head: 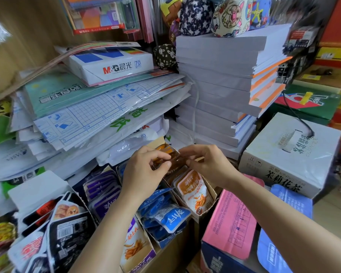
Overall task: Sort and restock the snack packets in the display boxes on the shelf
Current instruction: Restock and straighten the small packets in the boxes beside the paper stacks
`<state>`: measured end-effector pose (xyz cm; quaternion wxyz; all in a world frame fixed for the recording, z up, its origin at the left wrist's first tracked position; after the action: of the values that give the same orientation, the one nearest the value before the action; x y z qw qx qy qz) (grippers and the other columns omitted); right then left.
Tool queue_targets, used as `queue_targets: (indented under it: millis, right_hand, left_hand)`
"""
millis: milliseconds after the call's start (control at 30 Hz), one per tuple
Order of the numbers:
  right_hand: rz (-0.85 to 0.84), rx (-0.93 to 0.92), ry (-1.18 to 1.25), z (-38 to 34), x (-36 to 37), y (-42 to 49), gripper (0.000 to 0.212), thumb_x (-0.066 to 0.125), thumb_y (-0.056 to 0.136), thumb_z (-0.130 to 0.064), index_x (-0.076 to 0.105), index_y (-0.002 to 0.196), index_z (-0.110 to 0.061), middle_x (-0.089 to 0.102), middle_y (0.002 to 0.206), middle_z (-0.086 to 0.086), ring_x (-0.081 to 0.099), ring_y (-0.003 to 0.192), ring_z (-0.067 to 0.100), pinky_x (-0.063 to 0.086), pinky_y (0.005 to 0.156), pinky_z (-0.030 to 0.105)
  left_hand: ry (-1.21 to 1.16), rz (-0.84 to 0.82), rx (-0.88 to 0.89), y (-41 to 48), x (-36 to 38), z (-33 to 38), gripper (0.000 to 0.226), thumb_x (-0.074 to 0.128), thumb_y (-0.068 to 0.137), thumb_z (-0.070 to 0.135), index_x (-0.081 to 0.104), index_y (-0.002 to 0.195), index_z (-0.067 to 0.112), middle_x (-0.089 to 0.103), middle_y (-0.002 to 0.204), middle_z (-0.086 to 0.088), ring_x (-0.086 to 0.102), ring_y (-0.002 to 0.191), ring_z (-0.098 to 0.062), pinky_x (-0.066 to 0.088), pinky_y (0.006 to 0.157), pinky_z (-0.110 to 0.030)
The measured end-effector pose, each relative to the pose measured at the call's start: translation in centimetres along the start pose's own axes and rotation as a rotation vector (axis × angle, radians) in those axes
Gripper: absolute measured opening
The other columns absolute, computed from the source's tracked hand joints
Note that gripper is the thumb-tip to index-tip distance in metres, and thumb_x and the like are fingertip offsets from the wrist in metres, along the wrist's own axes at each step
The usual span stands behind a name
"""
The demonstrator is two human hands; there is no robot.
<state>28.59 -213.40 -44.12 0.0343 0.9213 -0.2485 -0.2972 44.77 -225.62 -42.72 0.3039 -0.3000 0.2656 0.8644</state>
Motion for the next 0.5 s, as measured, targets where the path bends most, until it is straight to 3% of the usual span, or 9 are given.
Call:
queue_targets:
  millis: [133, 267, 367, 500]
  right_hand:
    - [0.046, 0.052, -0.002, 0.6, 0.1, -0.1, 0.033, 0.070, 0.091, -0.008, 0.068, 0.118, -0.026, 0.070, 0.106, -0.010, 0.067, 0.095, 0.001, 0.057, 0.075, 0.020]
    - [0.082, 0.110, 0.059, 1.1, -0.1, -0.3, 0.020, 0.072, 0.089, -0.006, 0.068, 0.100, -0.023, 0.072, 0.094, -0.005, 0.071, 0.087, 0.007, 0.056, 0.069, 0.020]
    - [0.083, 0.107, 0.039, 1.0, -0.4, -0.4, 0.020, 0.071, 0.090, -0.007, 0.068, 0.103, -0.022, 0.070, 0.098, -0.004, 0.071, 0.087, 0.007, 0.059, 0.067, 0.021]
    - [-0.015, 0.086, 0.007, 0.5, -0.5, -0.8, 0.026, 0.063, 0.091, -0.003, 0.072, 0.108, -0.021, 0.071, 0.096, -0.009, 0.069, 0.089, 0.003, 0.058, 0.073, 0.022]
  left_hand:
    - [0.016, 0.104, -0.003, 0.4, -0.2, -0.3, 0.017, 0.074, 0.088, 0.020, 0.073, 0.092, 0.036, 0.065, 0.090, 0.019, 0.057, 0.077, -0.002, 0.045, 0.061, -0.012]
    - [0.056, 0.135, -0.024, 0.6, -0.1, -0.3, 0.023, 0.074, 0.087, 0.014, 0.071, 0.080, 0.036, 0.064, 0.085, 0.017, 0.058, 0.072, -0.001, 0.046, 0.059, -0.015]
    - [0.096, 0.049, -0.006, 0.6, 0.0, 0.0, 0.025, 0.067, 0.090, 0.014, 0.076, 0.089, 0.037, 0.056, 0.092, 0.020, 0.055, 0.077, 0.003, 0.039, 0.062, -0.010]
    - [0.176, -0.085, 0.026, 0.1, -0.1, 0.6, 0.022, 0.069, 0.086, 0.030, 0.073, 0.101, 0.045, 0.052, 0.104, 0.020, 0.055, 0.090, -0.001, 0.043, 0.065, -0.020]
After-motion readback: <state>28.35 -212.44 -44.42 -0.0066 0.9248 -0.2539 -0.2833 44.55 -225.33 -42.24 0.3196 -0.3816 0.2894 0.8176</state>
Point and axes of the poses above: each hand's wrist, its own y-axis towards the middle knuckle, its own x-axis out of the palm, z = x × y, the point moved 3 cm from there along y, towards the middle knuckle
